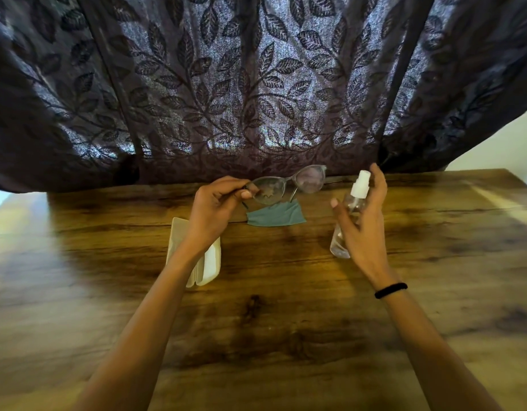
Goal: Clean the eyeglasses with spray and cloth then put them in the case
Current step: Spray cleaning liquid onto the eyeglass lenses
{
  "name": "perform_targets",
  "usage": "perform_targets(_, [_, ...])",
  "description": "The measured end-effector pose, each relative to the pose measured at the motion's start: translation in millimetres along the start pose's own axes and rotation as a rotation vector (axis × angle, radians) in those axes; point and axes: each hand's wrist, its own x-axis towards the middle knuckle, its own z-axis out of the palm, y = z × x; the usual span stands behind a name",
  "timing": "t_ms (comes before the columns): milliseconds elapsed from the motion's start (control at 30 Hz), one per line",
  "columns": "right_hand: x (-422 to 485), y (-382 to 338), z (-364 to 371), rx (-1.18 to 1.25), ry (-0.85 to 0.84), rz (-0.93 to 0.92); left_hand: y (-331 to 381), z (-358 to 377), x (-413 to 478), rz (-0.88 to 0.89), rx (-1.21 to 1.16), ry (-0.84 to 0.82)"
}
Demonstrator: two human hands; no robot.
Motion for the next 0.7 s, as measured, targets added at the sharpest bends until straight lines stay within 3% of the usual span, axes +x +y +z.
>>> perform_targets(467, [-9.5, 20.6, 4.3, 0.025, -0.055, 0.248, -7.1, -2.2, -0.6, -0.005, -0.041, -0.005])
perform_targets(600, [5.6, -0.6, -2.5, 0.098, 0.067, 0.163, -3.9, -2.3, -1.5, -0.023, -0.060, -0.012])
perform_targets(700, [30.4, -9.7, -7.8, 0.002, 0.012, 0.099, 0.4, -2.7, -1.1, -0.027, -0.075, -0.015])
